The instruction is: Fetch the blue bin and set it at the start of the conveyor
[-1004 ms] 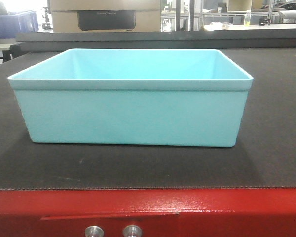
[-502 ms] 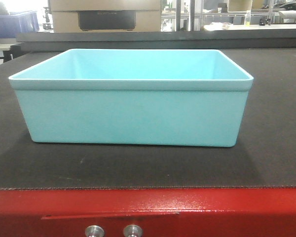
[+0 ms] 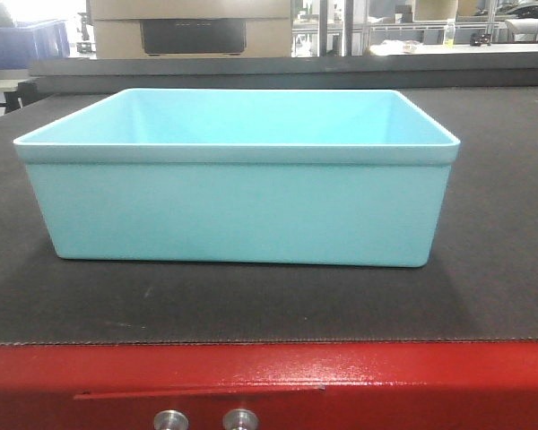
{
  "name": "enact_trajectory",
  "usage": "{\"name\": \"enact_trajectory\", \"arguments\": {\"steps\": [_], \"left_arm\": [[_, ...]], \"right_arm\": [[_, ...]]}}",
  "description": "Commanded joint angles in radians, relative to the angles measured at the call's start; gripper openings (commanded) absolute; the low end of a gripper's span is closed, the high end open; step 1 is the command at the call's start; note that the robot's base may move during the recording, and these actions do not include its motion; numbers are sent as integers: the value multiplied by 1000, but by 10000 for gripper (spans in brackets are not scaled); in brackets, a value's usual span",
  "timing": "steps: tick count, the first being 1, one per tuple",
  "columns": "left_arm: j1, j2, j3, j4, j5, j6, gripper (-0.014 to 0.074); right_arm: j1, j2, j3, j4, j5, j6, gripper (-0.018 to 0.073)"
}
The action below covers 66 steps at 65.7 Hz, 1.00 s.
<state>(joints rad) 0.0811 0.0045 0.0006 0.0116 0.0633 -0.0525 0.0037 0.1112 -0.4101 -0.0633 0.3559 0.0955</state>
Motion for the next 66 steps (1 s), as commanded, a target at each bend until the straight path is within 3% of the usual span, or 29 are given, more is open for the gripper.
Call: {"name": "enact_trajectory", "arguments": {"steps": [1, 45, 59, 66], "left_arm": [[1, -5, -1, -6, -29, 0, -111], [1, -5, -1, -6, -29, 0, -111], [1, -5, -1, -6, -29, 0, -111], [1, -5, -1, -6, -29, 0, -111]], "right_arm": [[-3, -4, 2, -13, -23, -7, -162], [-3, -4, 3, -35, -42, -7, -162], [-48, -4, 27, 34, -57, -10, -162], [-110, -14, 93, 138, -108, -89, -162]]}}
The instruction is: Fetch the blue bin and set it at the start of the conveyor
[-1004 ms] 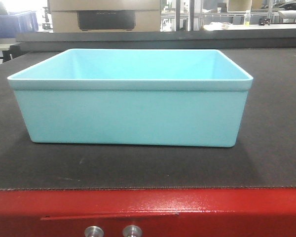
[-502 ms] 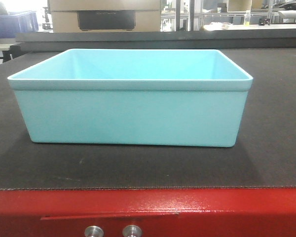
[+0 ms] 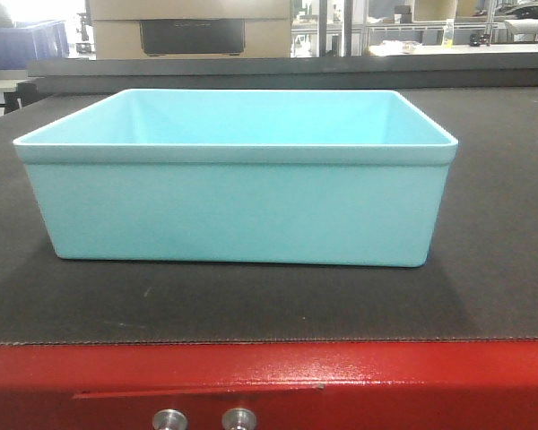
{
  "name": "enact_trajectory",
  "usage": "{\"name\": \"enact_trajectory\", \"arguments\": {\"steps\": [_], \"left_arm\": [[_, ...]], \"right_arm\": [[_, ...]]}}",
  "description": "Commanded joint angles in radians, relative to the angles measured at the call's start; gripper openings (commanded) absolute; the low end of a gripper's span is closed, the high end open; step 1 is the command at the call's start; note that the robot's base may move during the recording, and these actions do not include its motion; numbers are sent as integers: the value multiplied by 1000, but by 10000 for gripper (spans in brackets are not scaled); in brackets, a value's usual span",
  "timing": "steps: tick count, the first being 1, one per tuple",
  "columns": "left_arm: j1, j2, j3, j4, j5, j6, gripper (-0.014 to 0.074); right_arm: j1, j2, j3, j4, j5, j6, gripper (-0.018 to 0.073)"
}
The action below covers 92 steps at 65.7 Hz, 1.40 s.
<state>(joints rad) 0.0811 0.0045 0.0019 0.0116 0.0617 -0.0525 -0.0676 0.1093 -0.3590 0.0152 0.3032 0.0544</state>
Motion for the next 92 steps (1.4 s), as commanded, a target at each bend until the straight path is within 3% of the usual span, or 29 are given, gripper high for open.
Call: {"name": "enact_trajectory", "arguments": {"steps": [1, 10, 26, 92], "left_arm": [[1, -5, -2, -6, -27, 0, -111], [1, -5, -2, -6, -27, 0, -111], [1, -5, -2, -6, -27, 0, -111], [1, -5, -2, -6, -27, 0, -111]], "right_arm": [[-46, -15, 53, 64, -63, -48, -162], [-90, -84, 176, 76, -144, -48, -162], [-90, -109, 359, 76, -322, -48, -162], [-90, -109, 359, 76, -287, -48, -162]]}}
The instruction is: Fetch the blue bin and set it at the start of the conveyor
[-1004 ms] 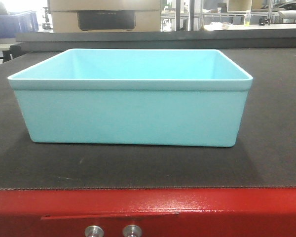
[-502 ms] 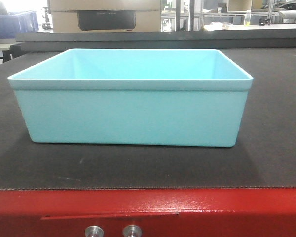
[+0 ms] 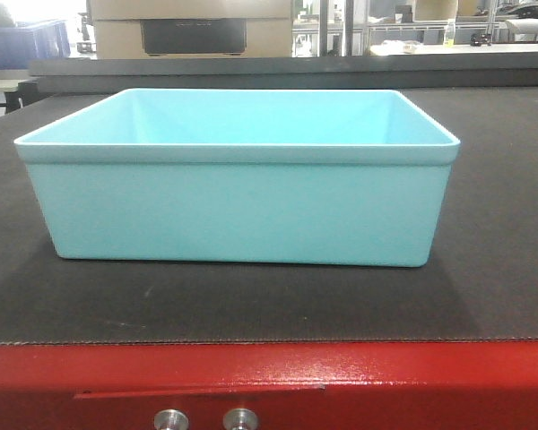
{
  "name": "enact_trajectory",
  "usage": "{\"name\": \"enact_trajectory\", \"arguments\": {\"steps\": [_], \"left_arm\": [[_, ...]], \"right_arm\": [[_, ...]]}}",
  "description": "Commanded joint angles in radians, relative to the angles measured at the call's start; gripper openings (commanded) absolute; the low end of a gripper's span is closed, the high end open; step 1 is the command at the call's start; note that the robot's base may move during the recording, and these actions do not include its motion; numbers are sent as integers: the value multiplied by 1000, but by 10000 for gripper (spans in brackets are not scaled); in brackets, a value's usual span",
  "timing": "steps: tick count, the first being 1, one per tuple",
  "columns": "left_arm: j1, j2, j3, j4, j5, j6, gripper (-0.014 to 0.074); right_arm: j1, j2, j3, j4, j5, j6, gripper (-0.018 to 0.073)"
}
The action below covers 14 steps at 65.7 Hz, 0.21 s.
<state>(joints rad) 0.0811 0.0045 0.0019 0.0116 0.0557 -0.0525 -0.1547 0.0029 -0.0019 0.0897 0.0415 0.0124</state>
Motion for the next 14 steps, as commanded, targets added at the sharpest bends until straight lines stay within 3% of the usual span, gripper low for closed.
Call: {"name": "enact_trajectory", "arguments": {"steps": [1, 14], "left_arm": [[1, -5, -2, -6, -21, 0, -111], [1, -5, -2, -6, -21, 0, -111]], "right_arm": [[-2, -3, 2, 2, -25, -6, -162], [-2, -3, 2, 2, -25, -6, -162]]}}
